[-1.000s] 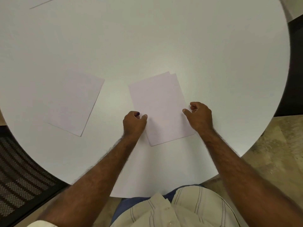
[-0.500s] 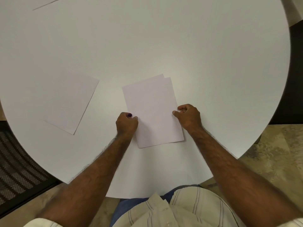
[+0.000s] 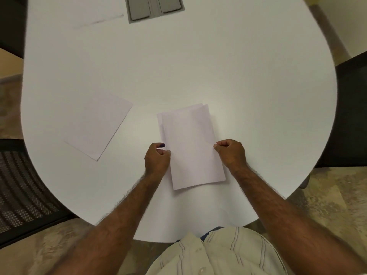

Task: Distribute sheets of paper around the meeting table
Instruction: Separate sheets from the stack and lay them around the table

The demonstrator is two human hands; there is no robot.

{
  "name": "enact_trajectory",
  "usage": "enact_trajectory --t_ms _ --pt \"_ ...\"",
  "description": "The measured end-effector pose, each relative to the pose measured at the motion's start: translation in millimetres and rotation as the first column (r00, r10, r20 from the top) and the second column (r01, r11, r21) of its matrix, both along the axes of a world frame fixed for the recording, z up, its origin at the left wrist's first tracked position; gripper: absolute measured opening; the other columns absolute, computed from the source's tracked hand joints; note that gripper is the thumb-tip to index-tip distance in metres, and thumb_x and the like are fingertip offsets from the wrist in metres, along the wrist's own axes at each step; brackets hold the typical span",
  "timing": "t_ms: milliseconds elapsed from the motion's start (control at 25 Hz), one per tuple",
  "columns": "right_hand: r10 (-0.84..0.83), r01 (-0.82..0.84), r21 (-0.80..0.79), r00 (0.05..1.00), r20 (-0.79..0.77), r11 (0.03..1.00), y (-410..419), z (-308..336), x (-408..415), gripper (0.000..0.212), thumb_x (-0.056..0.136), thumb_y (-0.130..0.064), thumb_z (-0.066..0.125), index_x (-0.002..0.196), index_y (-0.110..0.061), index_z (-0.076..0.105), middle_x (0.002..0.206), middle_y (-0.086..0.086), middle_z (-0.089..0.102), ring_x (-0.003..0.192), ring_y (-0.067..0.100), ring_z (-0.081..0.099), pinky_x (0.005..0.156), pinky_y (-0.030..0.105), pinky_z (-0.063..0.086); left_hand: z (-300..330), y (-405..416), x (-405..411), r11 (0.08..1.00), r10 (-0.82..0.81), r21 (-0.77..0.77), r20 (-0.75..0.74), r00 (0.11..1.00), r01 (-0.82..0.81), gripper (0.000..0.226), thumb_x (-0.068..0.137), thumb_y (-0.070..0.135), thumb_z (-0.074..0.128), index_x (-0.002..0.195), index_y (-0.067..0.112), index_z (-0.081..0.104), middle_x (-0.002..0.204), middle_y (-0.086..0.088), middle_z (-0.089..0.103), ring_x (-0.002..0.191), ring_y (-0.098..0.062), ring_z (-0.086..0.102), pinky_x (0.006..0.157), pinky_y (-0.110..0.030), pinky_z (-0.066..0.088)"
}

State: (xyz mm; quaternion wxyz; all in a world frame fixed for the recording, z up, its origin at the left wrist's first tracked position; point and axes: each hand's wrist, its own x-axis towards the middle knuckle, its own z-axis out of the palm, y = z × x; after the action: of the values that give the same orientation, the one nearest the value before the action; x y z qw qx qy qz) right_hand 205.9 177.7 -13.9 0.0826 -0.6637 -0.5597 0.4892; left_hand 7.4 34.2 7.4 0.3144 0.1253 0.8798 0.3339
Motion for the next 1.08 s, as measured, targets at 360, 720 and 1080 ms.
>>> enact_trajectory --t_ms 360,720,1080 --pt "-0.048 0.06 0.121 0.994 -0.098 0.991 -38 61 28 0.013 0.093 -0.022 0.077 0.101 -0.013 0.082 0.106 0.002 0.081 0.103 0.024 0.075 0.101 0.046 0.06 59 -43 23 0.976 0.044 0.212 0.042 0.998 -0.052 0.034 0.091 0.013 0.072 0.125 0.016 0.066 0.083 0.0 0.069 0.074 -0.015 0.064 0.061 -0.02 0.045" --pt "-0.125 0.173 0.197 0.964 -0.233 0.965 -70 107 84 0.013 0.093 -0.022 0.077 0.102 -0.015 0.082 0.104 -0.002 0.08 0.101 0.022 0.075 0.092 0.039 0.061 96 -62 56 0.917 0.012 0.397 0.076 0.997 -0.041 0.036 0.087 0.014 0.073 0.123 0.019 0.066 0.093 -0.006 0.075 0.091 -0.024 0.074 0.069 -0.025 0.051" --pt "-0.183 0.248 0.231 0.945 -0.27 0.941 -40 123 139 0.004 0.094 -0.023 0.077 0.093 -0.026 0.077 0.104 -0.004 0.079 0.102 0.024 0.074 0.095 0.042 0.061 96 -29 108 0.901 -0.05 0.433 0.088 0.995 0.007 0.03 0.085 0.016 0.074 0.113 0.022 0.067 0.09 -0.001 0.075 0.089 -0.022 0.074 0.068 -0.025 0.05"
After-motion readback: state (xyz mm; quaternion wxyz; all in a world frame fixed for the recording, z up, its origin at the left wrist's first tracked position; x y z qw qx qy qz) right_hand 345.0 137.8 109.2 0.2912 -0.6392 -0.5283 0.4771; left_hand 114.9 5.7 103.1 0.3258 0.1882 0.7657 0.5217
